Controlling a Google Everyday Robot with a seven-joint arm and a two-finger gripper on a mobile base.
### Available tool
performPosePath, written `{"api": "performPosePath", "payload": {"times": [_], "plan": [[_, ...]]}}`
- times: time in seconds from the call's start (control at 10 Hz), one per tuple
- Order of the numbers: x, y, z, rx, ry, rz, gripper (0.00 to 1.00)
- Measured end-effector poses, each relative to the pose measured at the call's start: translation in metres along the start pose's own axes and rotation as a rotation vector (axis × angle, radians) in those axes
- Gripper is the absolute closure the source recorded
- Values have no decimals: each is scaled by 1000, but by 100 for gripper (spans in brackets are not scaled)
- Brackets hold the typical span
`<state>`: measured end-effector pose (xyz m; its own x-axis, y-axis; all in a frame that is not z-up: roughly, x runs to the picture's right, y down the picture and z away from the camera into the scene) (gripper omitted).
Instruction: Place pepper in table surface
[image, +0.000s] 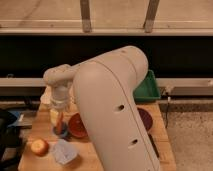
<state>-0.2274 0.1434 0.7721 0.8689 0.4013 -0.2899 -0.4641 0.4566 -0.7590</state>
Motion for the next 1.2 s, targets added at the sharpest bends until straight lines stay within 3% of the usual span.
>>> {"api": "performPosePath", "payload": {"times": [0.6, 0.7, 1.0, 1.2], "plan": [[0, 3, 3, 8, -14, 22, 94], [1, 3, -3, 11, -25, 22, 99], [4, 4, -40, 39, -80, 18, 100], [10, 6, -79, 104, -103, 19, 100]]}}
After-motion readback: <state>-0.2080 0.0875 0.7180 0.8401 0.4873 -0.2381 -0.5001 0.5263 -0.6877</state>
